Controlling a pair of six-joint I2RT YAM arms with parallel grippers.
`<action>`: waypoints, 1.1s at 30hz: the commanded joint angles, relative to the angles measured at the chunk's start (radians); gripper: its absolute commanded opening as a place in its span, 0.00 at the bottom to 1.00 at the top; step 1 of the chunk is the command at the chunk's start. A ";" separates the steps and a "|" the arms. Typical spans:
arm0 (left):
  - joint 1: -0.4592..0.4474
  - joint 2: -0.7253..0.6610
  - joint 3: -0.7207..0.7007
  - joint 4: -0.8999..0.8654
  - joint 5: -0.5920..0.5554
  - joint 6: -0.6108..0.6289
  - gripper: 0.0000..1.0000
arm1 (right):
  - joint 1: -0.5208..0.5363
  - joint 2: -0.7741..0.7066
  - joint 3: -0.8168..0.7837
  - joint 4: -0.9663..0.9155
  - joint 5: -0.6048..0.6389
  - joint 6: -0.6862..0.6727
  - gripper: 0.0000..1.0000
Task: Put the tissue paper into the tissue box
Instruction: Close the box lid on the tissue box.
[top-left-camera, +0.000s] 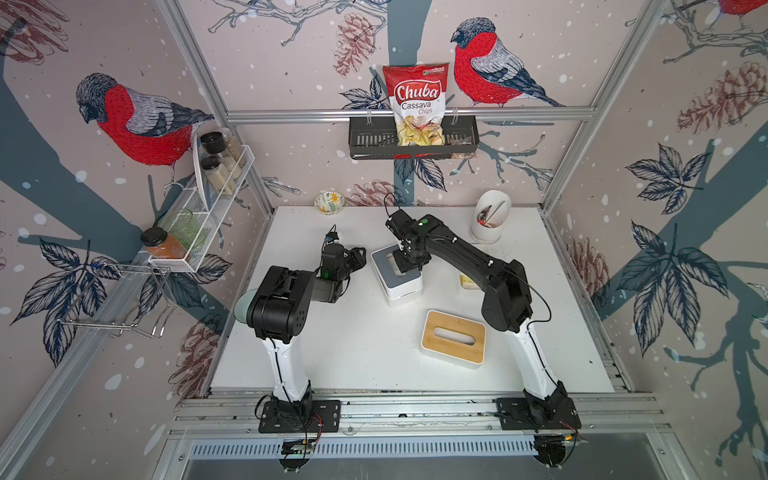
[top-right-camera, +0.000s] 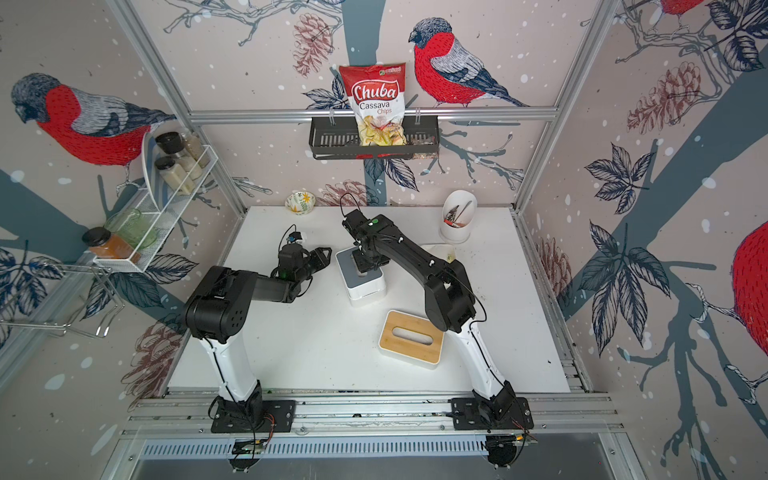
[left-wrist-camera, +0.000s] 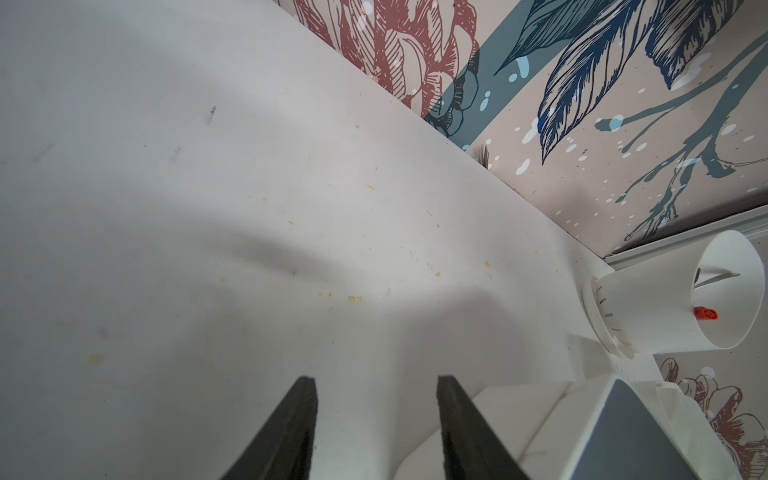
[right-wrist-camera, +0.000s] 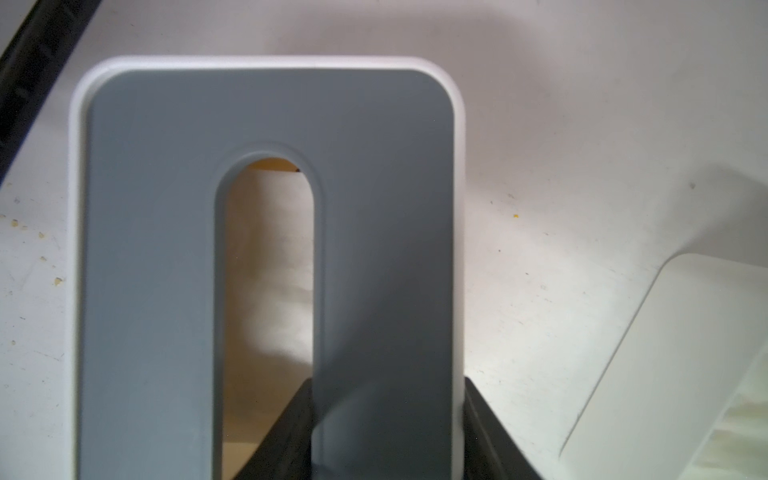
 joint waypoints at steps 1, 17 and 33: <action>0.005 0.024 0.035 -0.001 0.013 0.021 0.51 | 0.015 -0.040 -0.054 0.113 0.047 0.010 0.17; 0.020 0.102 0.104 -0.057 0.073 0.001 0.50 | 0.042 -0.147 -0.296 0.376 0.147 0.033 0.12; 0.018 0.110 0.110 -0.049 0.094 0.002 0.50 | 0.044 -0.209 -0.435 0.530 0.191 0.039 0.06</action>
